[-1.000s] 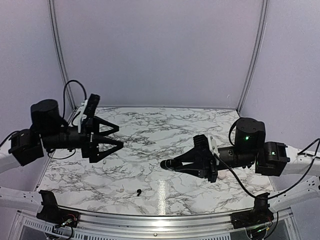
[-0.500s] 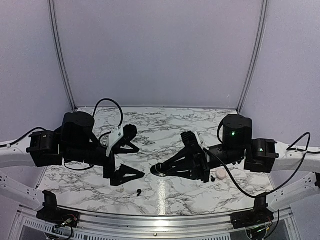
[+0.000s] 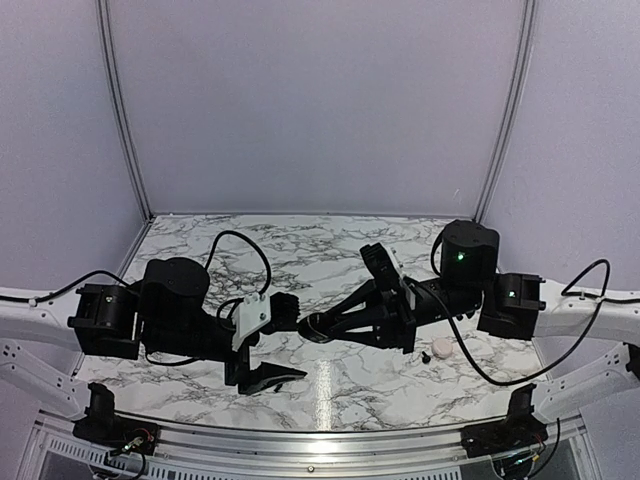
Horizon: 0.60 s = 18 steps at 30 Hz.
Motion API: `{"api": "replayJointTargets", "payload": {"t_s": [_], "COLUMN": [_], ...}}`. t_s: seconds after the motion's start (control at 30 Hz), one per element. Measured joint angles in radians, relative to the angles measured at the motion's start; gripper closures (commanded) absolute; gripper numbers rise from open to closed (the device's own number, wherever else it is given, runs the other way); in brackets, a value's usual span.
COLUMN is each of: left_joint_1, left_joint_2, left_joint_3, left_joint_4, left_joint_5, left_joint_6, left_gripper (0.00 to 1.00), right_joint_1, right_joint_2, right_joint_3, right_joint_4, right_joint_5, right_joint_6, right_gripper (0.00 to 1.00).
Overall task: Insert the wireless bluetooth earbuds into the charging case
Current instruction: Pass from the right arm to the left
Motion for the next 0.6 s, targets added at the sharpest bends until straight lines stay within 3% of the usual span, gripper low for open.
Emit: {"api": "replayJointTargets", "payload": {"t_s": [0.27,0.6], "left_joint_1": [-0.001,-0.001], "left_joint_2": [0.019,0.034], "left_joint_3": [0.0,0.0], "left_joint_4": [0.07,0.111], "left_joint_5": [-0.016,0.03], "left_joint_6": [-0.02,-0.048], "left_gripper": [0.34,0.56], "right_joint_1": [0.0,0.0], "right_joint_2": [0.041,0.053], "right_joint_3": [0.0,0.0], "right_joint_4": [0.014,0.013], "right_joint_5": [-0.055,-0.076], "right_joint_6": [0.01,0.006], "right_gripper": [0.98,0.98]}}
